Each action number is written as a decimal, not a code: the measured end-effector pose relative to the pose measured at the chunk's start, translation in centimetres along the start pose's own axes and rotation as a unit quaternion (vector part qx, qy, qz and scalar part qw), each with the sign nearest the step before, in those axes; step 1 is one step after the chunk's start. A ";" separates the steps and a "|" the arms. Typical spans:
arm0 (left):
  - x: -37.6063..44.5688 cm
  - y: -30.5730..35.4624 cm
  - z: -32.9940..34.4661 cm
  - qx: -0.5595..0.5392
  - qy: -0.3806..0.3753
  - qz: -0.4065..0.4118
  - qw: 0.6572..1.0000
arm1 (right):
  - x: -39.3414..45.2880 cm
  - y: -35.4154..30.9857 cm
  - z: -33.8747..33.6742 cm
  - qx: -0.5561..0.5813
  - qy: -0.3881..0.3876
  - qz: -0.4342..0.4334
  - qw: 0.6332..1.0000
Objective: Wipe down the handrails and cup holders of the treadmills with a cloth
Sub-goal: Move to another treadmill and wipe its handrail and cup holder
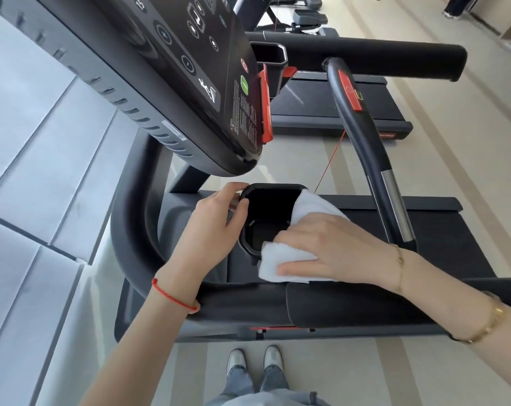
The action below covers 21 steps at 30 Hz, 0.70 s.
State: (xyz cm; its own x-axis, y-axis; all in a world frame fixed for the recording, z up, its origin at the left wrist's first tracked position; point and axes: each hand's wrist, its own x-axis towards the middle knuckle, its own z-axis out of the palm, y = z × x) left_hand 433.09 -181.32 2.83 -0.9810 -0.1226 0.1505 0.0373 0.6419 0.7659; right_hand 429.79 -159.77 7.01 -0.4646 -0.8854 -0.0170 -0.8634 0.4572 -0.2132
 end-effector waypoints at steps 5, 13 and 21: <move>0.1 0.0 0.1 0.004 0.006 0.004 1.000 | 2.9 -1.6 1.6 -0.003 -0.011 0.069 0.998; 0.0 -0.3 0.2 0.015 0.007 0.007 1.000 | -1.8 0.5 0.4 0.114 0.040 -0.008 0.993; -0.2 -0.5 0.6 0.040 0.026 0.002 0.999 | 0.6 3.3 -0.7 0.200 0.240 0.158 0.937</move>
State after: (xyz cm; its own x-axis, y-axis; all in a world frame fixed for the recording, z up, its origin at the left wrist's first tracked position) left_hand 433.10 -181.11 2.05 -0.9698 -0.1572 0.1866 0.0238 0.7003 0.7134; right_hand 426.53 -158.70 6.99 -0.8027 -0.5268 0.2794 -0.5691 0.5367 -0.6230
